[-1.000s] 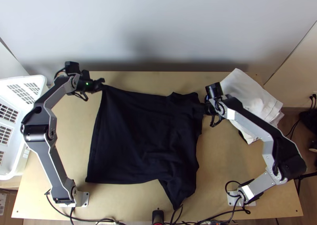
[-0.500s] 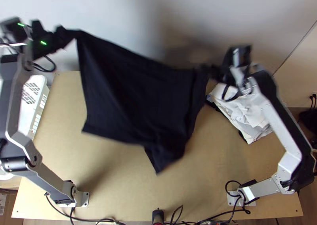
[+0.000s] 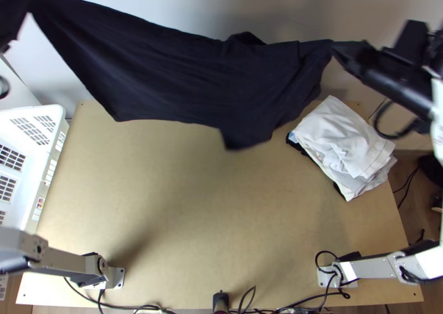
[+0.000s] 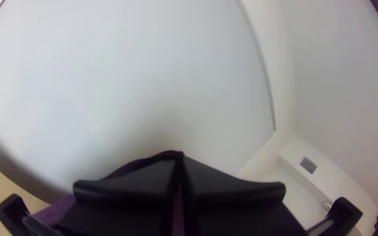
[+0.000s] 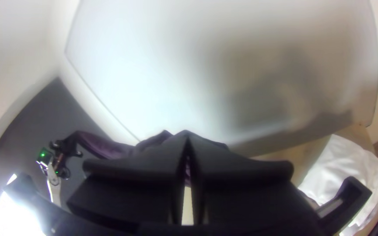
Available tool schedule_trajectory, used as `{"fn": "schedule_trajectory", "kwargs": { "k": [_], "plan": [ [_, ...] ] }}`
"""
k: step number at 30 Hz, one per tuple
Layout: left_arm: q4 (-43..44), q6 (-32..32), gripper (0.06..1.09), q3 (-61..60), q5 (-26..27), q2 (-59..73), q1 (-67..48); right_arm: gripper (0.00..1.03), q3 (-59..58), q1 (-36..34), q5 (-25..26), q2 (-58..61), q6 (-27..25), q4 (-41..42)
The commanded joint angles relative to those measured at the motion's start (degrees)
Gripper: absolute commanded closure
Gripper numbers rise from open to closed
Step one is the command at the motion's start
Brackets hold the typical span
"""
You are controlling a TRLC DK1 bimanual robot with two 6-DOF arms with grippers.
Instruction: Fold the t-shirt
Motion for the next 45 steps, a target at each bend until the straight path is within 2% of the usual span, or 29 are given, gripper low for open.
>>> {"fn": "schedule_trajectory", "kwargs": {
  "k": [1,6,11,13,20,21,23,24,27,29,31,36,40,42,45],
  "plan": [
    [1.36,-7.91,1.05,0.86,5.81,-8.42,4.08,1.00,3.55,-0.06,-11.71,-7.16,3.56,-0.98],
    [1.72,-9.58,1.05,0.60,13.72,-15.37,4.08,1.00,3.99,2.13,-20.41,-11.73,8.21,-3.09],
    [0.22,-8.52,1.05,-0.98,18.29,-21.43,3.73,1.00,4.08,5.30,-24.54,-14.98,9.71,-6.78],
    [-0.83,-8.44,1.05,-1.42,19.78,-22.66,3.73,1.00,4.08,5.30,-26.56,-15.86,10.06,-7.66],
    [-1.62,-8.17,1.05,-10.47,20.05,-25.39,3.38,1.00,0.91,5.38,-31.13,-17.00,9.97,-10.74],
    [-1.62,-8.00,1.05,-13.81,20.22,-26.18,3.38,1.00,-1.46,5.38,-31.57,-17.53,9.36,-11.35],
    [-0.92,-5.27,1.05,-22.25,21.37,-28.02,3.38,1.00,-8.93,4.33,-31.48,-18.58,5.05,-13.29],
    [-0.57,-4.66,1.05,-26.65,22.95,-28.46,3.90,1.00,-13.33,2.48,-31.57,-19.20,2.85,-14.08],
    [3.30,-2.90,1.05,-40.27,23.12,-28.81,4.70,1.00,-26.51,-4.64,-32.97,-20.08,-3.83,-13.73],
    [8.84,-2.72,1.05,-49.59,23.04,-27.32,6.54,1.00,-36.44,-9.91,-35.00,-19.81,-4.97,-8.98],
    [12.26,0.09,1.05,-57.23,22.16,-23.19,6.28,1.00,-46.20,-14.04,-38.95,-18.41,-4.88,-2.30],
    [13.23,7.91,1.05,-62.68,16.36,-2.80,3.11,1.00,-58.59,-18.70,-39.04,-6.98,-5.58,8.33],
    [12.61,10.64,1.05,-58.20,9.68,14.43,0.56,1.00,-57.27,-19.23,-38.86,3.74,-6.99,11.76],
    [10.33,12.66,1.05,-54.60,5.46,20.67,-1.19,1.00,-54.46,-19.49,-38.16,8.22,-6.81,12.64],
    [7.60,14.68,1.05,-48.09,1.94,27.26,-2.34,1.00,-50.42,-19.75,-37.28,13.23,-6.73,12.99]
  ]
}}
